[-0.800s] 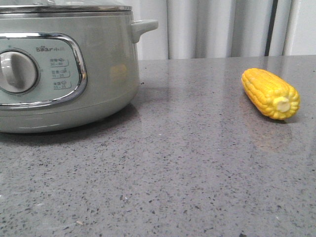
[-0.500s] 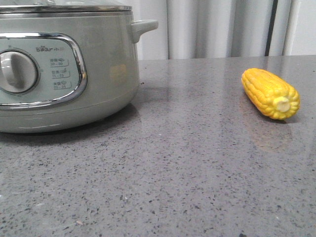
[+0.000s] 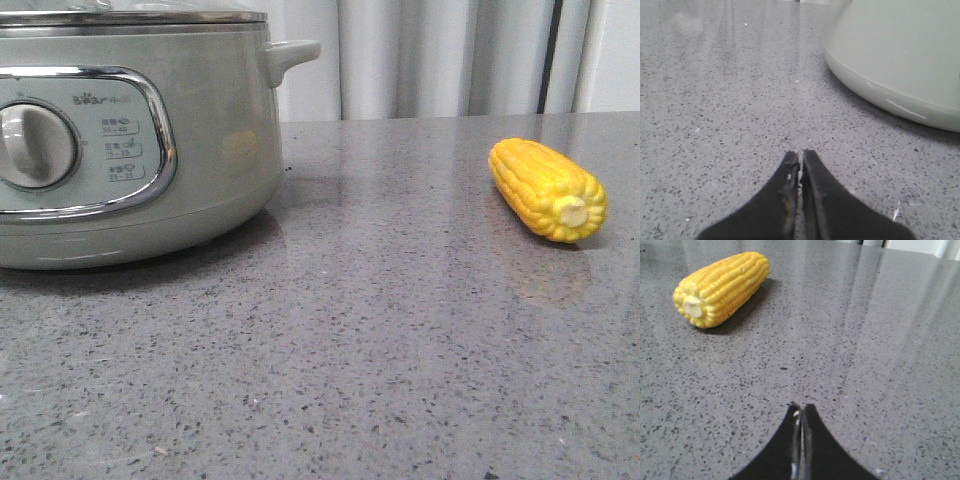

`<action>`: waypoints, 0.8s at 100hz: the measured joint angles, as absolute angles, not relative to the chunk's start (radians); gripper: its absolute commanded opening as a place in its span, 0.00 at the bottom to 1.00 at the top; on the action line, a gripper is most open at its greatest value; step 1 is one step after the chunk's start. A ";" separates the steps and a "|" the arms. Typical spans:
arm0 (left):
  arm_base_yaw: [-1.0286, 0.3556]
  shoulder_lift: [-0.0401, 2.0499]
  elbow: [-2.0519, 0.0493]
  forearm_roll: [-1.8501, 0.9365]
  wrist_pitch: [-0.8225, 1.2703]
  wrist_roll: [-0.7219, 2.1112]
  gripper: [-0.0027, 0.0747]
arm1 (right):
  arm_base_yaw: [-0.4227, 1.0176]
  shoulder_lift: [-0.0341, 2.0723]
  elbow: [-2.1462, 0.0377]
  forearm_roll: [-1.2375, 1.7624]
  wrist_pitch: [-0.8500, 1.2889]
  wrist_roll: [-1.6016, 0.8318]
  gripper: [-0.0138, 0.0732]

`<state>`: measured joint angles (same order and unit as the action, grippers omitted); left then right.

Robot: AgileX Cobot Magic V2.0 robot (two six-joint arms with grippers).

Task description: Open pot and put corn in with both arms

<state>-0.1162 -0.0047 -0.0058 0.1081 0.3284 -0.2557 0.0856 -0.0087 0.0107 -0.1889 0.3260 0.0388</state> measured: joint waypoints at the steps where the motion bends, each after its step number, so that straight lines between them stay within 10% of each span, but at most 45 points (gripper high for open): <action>1: -0.116 -0.005 -0.006 0.108 0.328 -0.256 0.01 | 0.086 -0.009 0.011 -0.191 0.326 0.039 0.08; 80: -0.116 -0.005 -0.006 -0.601 0.045 -0.258 0.01 | 0.086 -0.009 0.011 0.280 -0.063 0.039 0.08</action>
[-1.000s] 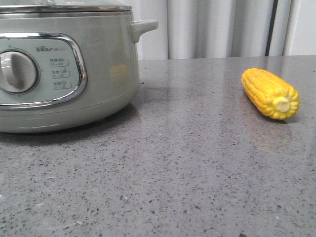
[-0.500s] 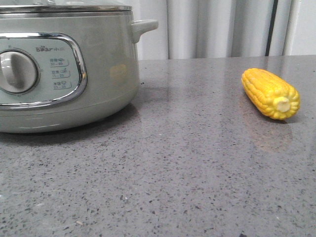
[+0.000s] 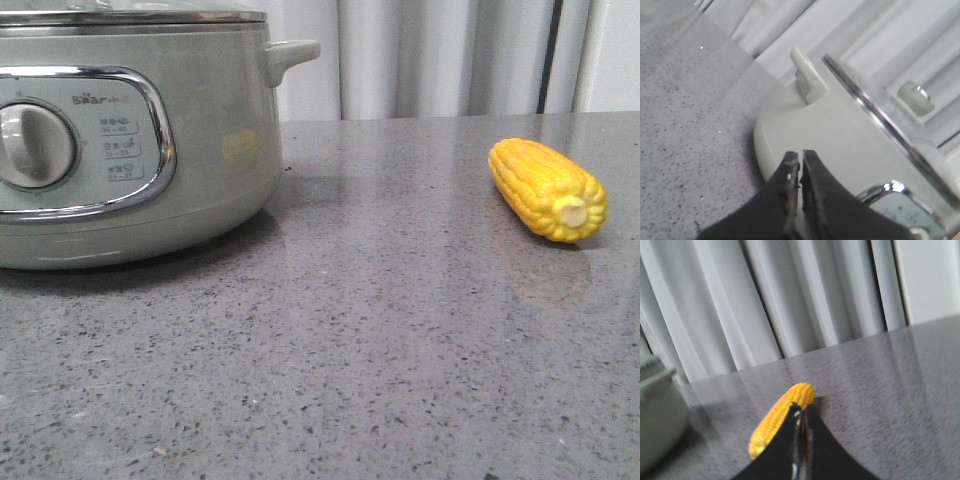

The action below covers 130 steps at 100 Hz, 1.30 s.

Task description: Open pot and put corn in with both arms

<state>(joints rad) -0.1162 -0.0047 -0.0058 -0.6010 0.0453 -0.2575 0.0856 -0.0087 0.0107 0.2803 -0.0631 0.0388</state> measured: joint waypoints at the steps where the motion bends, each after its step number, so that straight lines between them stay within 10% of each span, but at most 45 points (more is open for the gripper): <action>1: -0.116 -0.005 -0.006 -0.601 0.045 -0.258 0.01 | 0.086 -0.009 0.011 0.297 -0.063 0.039 0.08; 50: -0.116 0.146 -0.237 -0.220 0.099 -0.258 0.02 | 0.086 0.039 -0.269 0.109 0.296 0.039 0.19; 84: -0.116 0.540 -0.607 -0.029 0.186 -0.256 0.74 | 0.086 0.372 -0.557 -0.046 0.527 0.039 0.70; 130: -0.393 0.926 -0.771 0.000 0.059 -0.134 0.74 | 0.086 0.536 -0.637 -0.046 0.531 0.039 0.71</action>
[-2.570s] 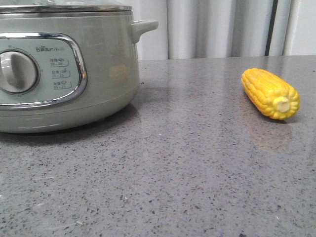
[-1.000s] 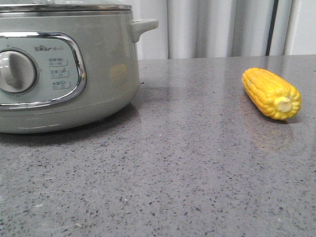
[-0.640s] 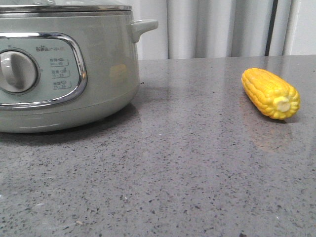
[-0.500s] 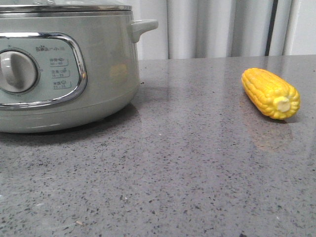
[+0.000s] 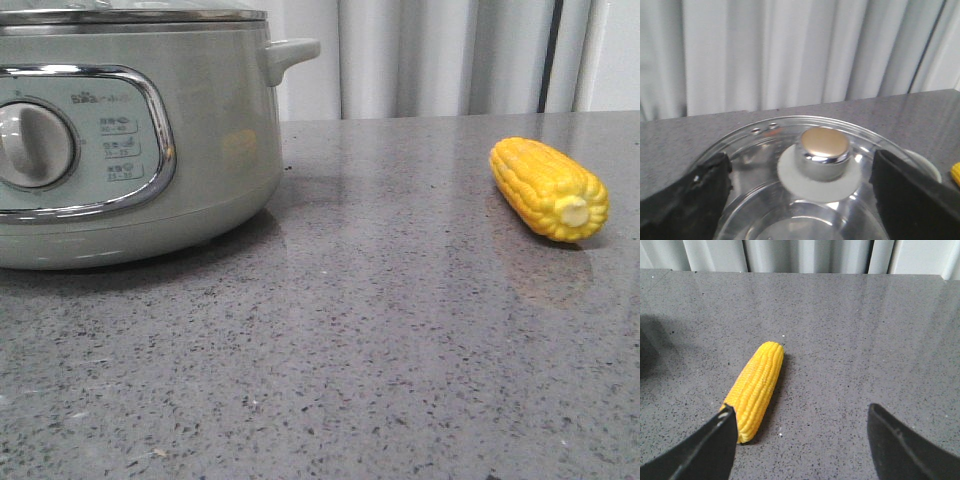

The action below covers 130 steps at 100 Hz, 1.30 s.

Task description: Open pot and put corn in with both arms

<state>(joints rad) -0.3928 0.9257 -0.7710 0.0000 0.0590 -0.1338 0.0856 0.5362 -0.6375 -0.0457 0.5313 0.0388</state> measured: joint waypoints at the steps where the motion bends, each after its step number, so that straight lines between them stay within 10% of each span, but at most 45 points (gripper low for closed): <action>1: -0.399 0.937 -0.770 0.000 0.045 -0.132 0.74 | 0.086 0.536 -0.637 -0.046 0.529 0.039 0.71; 74: -0.417 1.270 -0.809 0.000 -0.248 -0.128 0.73 | 0.086 0.536 -0.637 -0.063 0.530 0.037 0.71; 105: -0.425 1.295 -0.842 0.007 -0.248 -0.128 0.33 | 0.086 0.536 -0.637 -0.064 0.530 0.036 0.71; 130: -0.425 1.295 -0.848 0.007 -0.239 -0.128 0.28 | 0.086 0.536 -0.637 -0.064 0.565 0.036 0.71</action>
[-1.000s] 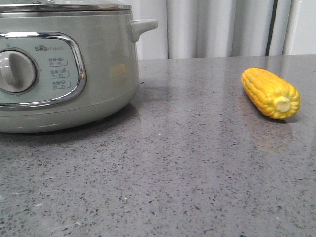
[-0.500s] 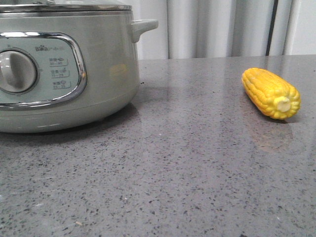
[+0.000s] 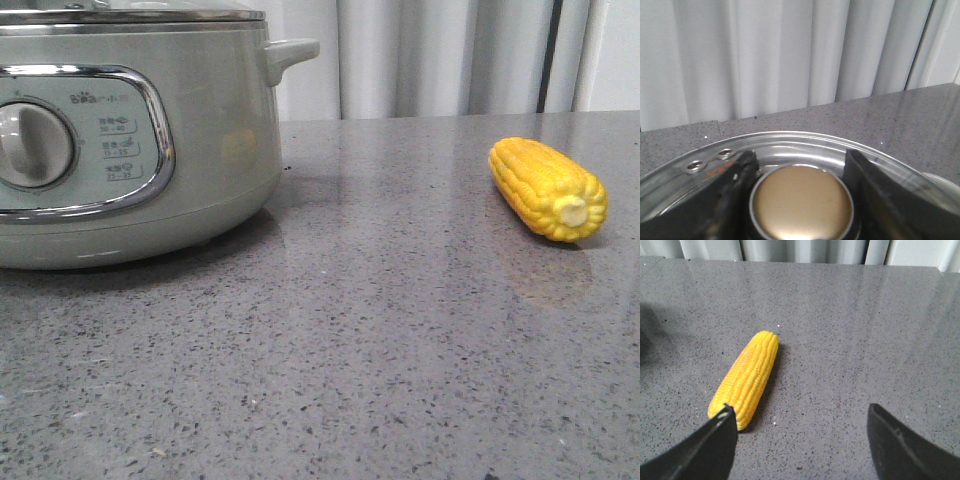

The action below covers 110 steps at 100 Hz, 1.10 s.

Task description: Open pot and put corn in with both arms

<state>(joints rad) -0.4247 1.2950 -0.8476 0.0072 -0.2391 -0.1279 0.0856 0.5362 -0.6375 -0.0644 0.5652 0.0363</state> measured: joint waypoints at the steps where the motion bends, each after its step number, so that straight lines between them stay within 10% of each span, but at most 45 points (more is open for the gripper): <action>1: -0.425 1.295 -0.848 0.007 -0.239 -0.128 0.28 | 0.086 0.536 -0.637 -0.064 0.566 0.036 0.71; 51: -0.364 1.152 -1.069 0.020 0.000 -0.128 0.28 | 0.086 0.536 -0.637 -0.064 0.588 0.036 0.71; 110: 0.264 1.014 -1.007 0.028 0.252 -0.128 0.28 | 0.086 0.536 -0.637 0.056 0.633 0.036 0.71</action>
<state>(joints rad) 0.2637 1.0138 -1.0065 0.0279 0.2516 -0.1279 0.0856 0.5362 -0.6375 0.0555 0.6330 0.0363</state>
